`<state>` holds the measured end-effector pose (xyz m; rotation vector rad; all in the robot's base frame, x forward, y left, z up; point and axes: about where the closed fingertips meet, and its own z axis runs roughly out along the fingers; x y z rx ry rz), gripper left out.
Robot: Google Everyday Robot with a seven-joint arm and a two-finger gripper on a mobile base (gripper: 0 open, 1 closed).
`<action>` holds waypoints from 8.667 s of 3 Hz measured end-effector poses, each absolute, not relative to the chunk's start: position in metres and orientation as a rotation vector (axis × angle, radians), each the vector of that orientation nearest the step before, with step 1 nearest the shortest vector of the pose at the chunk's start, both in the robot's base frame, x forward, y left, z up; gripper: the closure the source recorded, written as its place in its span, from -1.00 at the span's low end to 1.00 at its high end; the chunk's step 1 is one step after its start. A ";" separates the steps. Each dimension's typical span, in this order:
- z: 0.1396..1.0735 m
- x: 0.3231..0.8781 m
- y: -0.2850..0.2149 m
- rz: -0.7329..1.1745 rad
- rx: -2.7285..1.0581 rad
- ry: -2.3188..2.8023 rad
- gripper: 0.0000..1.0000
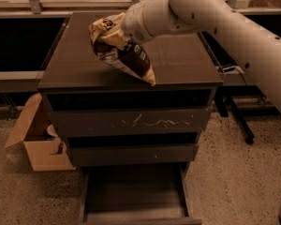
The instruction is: Place brown chip bag into bottom drawer
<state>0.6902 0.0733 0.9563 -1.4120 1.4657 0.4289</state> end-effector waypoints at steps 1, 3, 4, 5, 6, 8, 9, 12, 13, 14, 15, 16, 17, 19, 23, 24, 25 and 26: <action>0.956 0.688 0.082 0.463 -1.434 1.451 1.00; 0.985 0.589 0.143 0.739 -1.619 1.241 1.00; 0.984 0.539 0.157 0.857 -1.662 1.224 1.00; 0.964 0.521 0.155 0.891 -1.685 1.286 1.00; 0.963 0.520 0.156 0.894 -1.688 1.288 1.00; 0.889 0.492 0.155 0.983 -1.653 1.333 1.00; 0.838 0.472 0.150 1.067 -1.589 1.396 1.00; 0.735 0.432 0.158 1.357 -1.412 1.497 1.00; 0.734 0.432 0.158 1.356 -1.412 1.498 1.00; 0.715 0.432 0.158 1.340 -1.427 1.539 1.00; 0.652 0.429 0.129 1.315 -1.362 1.651 1.00; 0.566 0.420 0.075 1.295 -1.219 1.781 1.00; 0.520 0.419 0.042 1.286 -1.120 1.844 1.00; 0.508 0.426 0.035 1.243 -1.094 1.877 1.00; 0.390 0.532 -0.075 1.053 -0.870 1.927 1.00; 0.372 0.546 -0.083 1.062 -0.833 1.942 1.00; 0.357 0.550 -0.082 1.063 -0.799 1.973 0.64; 0.348 0.549 -0.078 1.070 -0.778 1.987 0.17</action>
Offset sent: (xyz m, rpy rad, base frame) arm -0.0685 0.0583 0.0178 0.0586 0.0634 0.3210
